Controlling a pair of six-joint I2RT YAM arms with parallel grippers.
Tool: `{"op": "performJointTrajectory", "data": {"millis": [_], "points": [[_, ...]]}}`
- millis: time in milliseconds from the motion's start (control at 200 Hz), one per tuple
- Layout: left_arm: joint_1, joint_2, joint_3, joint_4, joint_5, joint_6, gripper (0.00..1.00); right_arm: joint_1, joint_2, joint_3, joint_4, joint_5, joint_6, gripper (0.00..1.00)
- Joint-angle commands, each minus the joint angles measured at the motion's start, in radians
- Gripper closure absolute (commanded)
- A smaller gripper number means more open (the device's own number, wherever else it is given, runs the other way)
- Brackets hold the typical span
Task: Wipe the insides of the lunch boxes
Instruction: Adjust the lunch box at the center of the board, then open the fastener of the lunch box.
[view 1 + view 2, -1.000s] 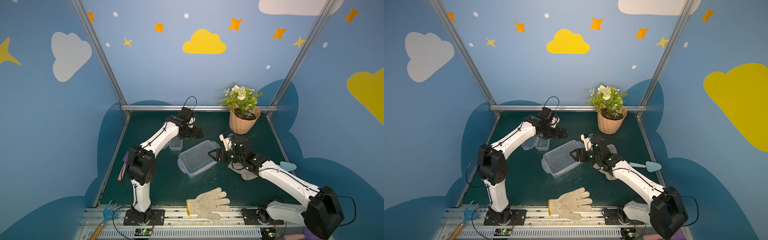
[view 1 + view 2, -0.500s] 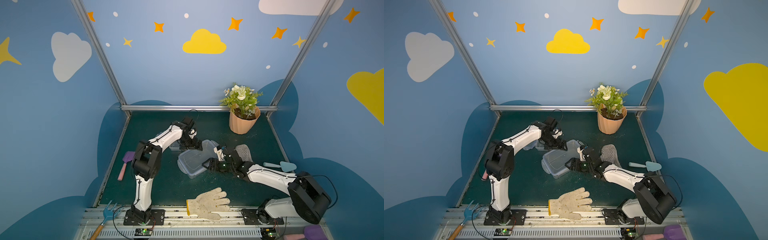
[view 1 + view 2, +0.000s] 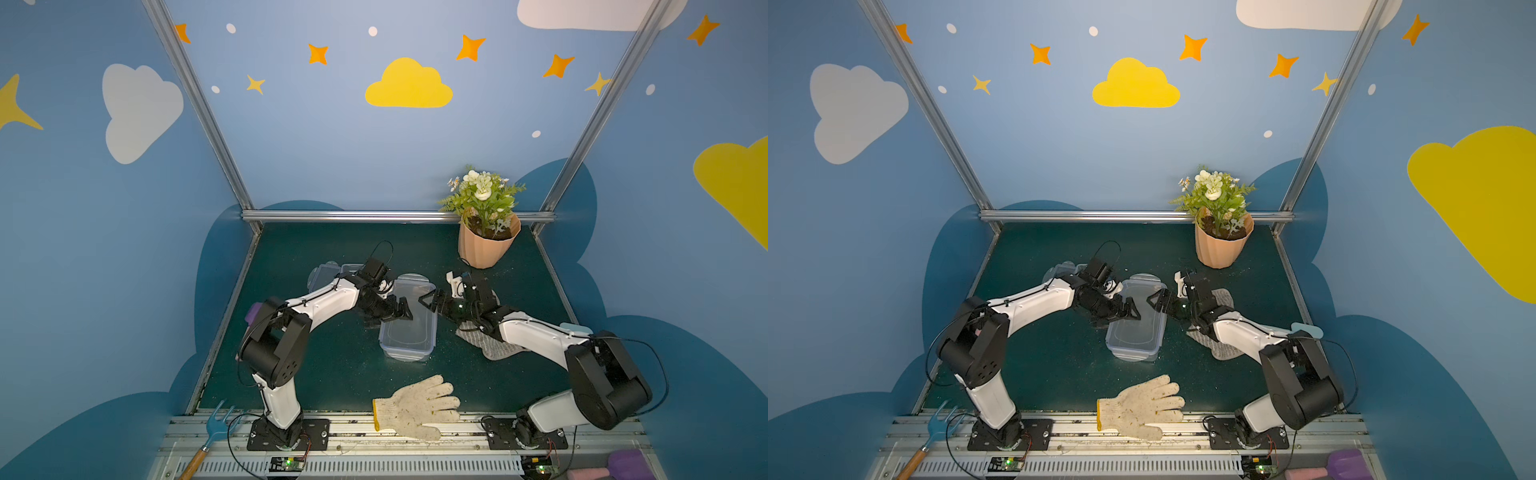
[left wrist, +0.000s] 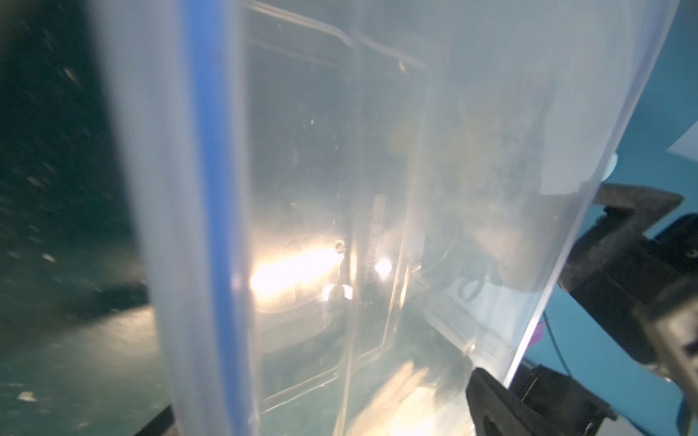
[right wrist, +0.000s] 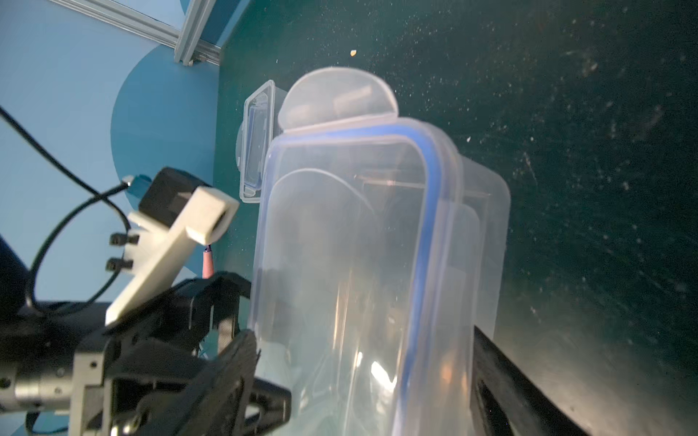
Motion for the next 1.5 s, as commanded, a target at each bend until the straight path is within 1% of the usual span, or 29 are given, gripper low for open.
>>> {"op": "performJointTrajectory", "data": {"millis": [0, 130, 210, 305, 345, 461, 536, 586, 641, 731, 841, 1016, 1142, 1267, 1422, 1497], "points": [[-0.024, -0.013, -0.040, 0.095, -0.022, -0.143, 0.00, -0.012, 0.036, 0.037, 0.121, -0.096, -0.013, 0.18], [-0.025, 0.006, -0.027, 0.045, -0.092, -0.146, 0.00, -0.031, 0.043, 0.029, 0.114, -0.103, -0.008, 0.18], [-0.025, 0.020, -0.028, 0.033, -0.092, -0.151, 0.00, -0.048, 0.020, 0.000, 0.117, -0.103, -0.001, 0.17], [-0.027, 0.017, -0.057, 0.056, -0.099, -0.191, 0.00, -0.072, -0.030, -0.047, 0.130, -0.095, 0.021, 0.15], [-0.027, 0.013, -0.074, 0.072, -0.105, -0.215, 0.00, -0.078, -0.054, -0.103, 0.153, -0.088, 0.039, 0.15], [-0.029, -0.007, -0.130, 0.134, -0.115, -0.293, 0.00, -0.081, -0.103, -0.199, 0.249, -0.071, 0.102, 0.15], [-0.034, -0.019, -0.158, 0.172, -0.121, -0.337, 0.00, -0.080, -0.119, -0.272, 0.369, -0.057, 0.157, 0.15], [-0.040, -0.021, -0.169, 0.189, -0.127, -0.359, 0.00, -0.077, -0.126, -0.330, 0.484, -0.031, 0.195, 0.16], [-0.048, -0.022, -0.174, 0.200, -0.132, -0.377, 0.00, -0.075, -0.138, -0.380, 0.575, -0.003, 0.223, 0.20], [-0.060, -0.020, -0.180, 0.219, -0.136, -0.409, 0.00, -0.067, -0.167, -0.440, 0.652, 0.047, 0.243, 0.27], [-0.073, -0.021, -0.175, 0.205, -0.160, -0.422, 0.00, -0.059, -0.221, -0.486, 0.671, 0.103, 0.254, 0.36], [-0.085, -0.030, -0.183, 0.180, -0.191, -0.434, 0.01, -0.054, -0.290, -0.513, 0.618, 0.163, 0.257, 0.37], [-0.087, -0.042, -0.203, 0.186, -0.205, -0.452, 0.00, -0.054, -0.274, -0.522, 0.626, 0.171, 0.265, 0.37], [-0.088, -0.049, -0.207, 0.175, -0.225, -0.459, 0.01, -0.056, -0.221, -0.528, 0.684, 0.174, 0.283, 0.36], [-0.086, -0.061, -0.217, 0.166, -0.241, -0.468, 0.00, -0.055, -0.108, -0.509, 0.773, 0.141, 0.309, 0.38], [-0.087, -0.070, -0.217, 0.160, -0.247, -0.468, 0.00, -0.056, -0.037, -0.513, 0.869, 0.127, 0.339, 0.41]]}}
